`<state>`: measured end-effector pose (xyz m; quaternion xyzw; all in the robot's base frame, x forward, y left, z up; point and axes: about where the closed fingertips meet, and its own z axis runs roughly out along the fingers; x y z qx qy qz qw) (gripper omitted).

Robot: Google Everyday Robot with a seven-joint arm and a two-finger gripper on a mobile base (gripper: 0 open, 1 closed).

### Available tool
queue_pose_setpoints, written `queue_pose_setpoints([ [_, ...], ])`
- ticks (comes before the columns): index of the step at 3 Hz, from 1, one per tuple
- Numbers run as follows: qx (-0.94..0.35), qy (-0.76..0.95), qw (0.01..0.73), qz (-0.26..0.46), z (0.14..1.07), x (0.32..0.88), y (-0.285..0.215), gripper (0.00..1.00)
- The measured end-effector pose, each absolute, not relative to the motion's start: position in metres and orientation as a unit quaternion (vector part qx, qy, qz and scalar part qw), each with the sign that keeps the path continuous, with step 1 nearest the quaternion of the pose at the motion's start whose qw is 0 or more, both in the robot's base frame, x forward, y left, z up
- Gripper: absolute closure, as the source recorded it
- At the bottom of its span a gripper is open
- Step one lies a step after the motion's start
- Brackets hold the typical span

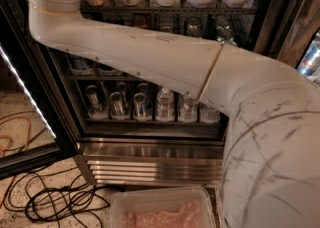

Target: Pick orange can from top shelf of fridge

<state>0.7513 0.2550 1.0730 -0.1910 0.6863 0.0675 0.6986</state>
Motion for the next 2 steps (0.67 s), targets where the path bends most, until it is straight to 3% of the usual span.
queue_pose_setpoints([
  [2,-0.186,0.684,0.702,0.067,1.088,0.751,0.229,1.0],
])
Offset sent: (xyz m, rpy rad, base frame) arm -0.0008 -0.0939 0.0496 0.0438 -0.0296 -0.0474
